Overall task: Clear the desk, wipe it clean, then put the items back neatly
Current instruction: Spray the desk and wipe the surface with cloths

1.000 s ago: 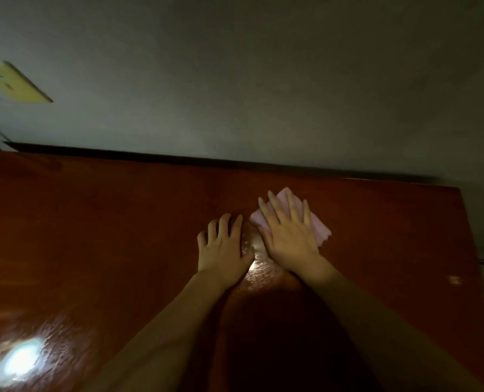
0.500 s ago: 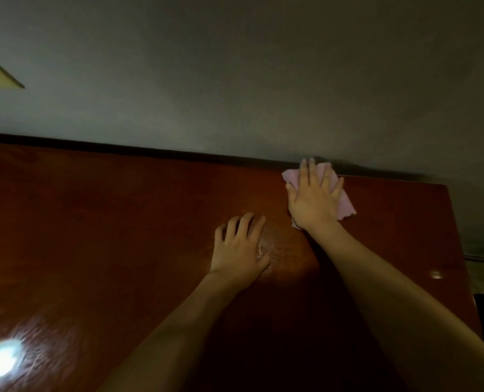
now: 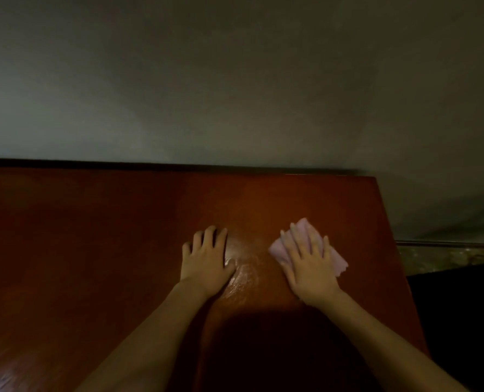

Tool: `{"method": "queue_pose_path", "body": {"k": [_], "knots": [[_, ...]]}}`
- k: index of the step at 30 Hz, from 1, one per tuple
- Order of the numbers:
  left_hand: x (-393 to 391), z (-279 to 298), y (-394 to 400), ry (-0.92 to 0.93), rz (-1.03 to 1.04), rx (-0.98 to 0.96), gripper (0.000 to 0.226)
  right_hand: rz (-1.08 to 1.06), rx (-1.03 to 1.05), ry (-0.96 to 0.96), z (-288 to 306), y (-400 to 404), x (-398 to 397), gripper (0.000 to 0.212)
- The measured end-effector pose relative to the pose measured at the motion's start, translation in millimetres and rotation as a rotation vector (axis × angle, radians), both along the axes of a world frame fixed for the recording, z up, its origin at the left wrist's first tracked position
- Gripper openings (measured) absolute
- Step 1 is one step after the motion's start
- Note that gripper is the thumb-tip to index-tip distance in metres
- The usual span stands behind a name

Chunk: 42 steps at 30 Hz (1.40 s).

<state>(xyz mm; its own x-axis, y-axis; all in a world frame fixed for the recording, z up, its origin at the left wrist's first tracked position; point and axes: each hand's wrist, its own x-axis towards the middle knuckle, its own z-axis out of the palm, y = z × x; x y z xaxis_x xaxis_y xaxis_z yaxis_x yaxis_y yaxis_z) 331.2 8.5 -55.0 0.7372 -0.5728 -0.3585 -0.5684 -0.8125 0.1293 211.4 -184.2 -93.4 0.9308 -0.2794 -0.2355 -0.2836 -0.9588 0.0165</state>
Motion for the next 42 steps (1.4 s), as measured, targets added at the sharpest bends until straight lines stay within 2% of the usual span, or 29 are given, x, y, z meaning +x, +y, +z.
{"method": "queue_pose_path", "body": {"k": [3, 5, 10, 13, 17, 20, 23, 26, 28, 31, 34, 37, 40, 42], "knots": [[-10.8, -3.2, 16.6, -0.014, -0.050, -0.016, 0.068, -0.257, 0.085, -0.008, 2.0, 13.6, 34.0, 0.061], [-17.4, -6.7, 30.2, -0.028, -0.049, -0.012, 0.068, -0.306, 0.123, -0.029, 4.5, 33.3, 57.9, 0.062], [-25.7, -10.7, 52.5, -0.058, -0.014, -0.027, 0.067, -0.084, 0.152, -0.020, 3.1, 87.4, 64.3, 0.062], [-34.3, -11.2, 58.2, -0.041, -0.005, 0.011, 0.077, 0.064, 0.154, -0.015, 0.2, 113.3, 41.3, 0.062], [-46.6, -11.0, 68.9, -0.046, 0.015, 0.033, 0.075, 0.177, 0.162, -0.013, -1.5, 113.7, -7.9, 0.054], [-56.2, -8.3, 79.4, 0.007, 0.003, 0.041, 0.076, 0.126, 0.137, 0.037, -0.7, 90.5, -39.1, 0.054], [-67.7, -6.2, 92.4, -0.007, 0.006, 0.057, 0.069, -0.072, 0.108, 0.029, 3.7, 70.1, -37.5, 0.065], [-84.4, -6.9, 106.8, -0.007, 0.032, -0.007, 0.061, -0.258, 0.130, -0.027, 6.5, 77.2, -15.5, 0.058], [-95.7, -12.1, 119.3, 0.003, 0.003, -0.006, 0.064, -0.226, 0.143, -0.049, 9.0, 95.9, -3.9, 0.056], [-107.7, -11.3, 135.9, -0.008, 0.002, 0.045, 0.066, -0.069, 0.155, -0.022, 7.7, 133.9, -3.8, 0.055], [-121.6, -12.5, 148.0, -0.017, 0.028, 0.032, 0.079, 0.098, 0.130, -0.033, 3.5, 176.5, -27.3, 0.053], [-138.3, -12.3, 155.9, 0.001, 0.048, 0.044, 0.070, 0.137, 0.174, -0.024, -1.0, 201.6, -78.3, 0.051], [-148.0, -8.4, 157.2, -0.008, 0.034, 0.068, 0.078, 0.169, 0.192, 0.004, -4.7, 192.5, -132.9, 0.049], [-152.1, -6.8, 156.0, -0.010, 0.036, 0.064, 0.071, 0.078, 0.151, 0.011, -6.6, 170.8, -153.9, 0.055]]}}
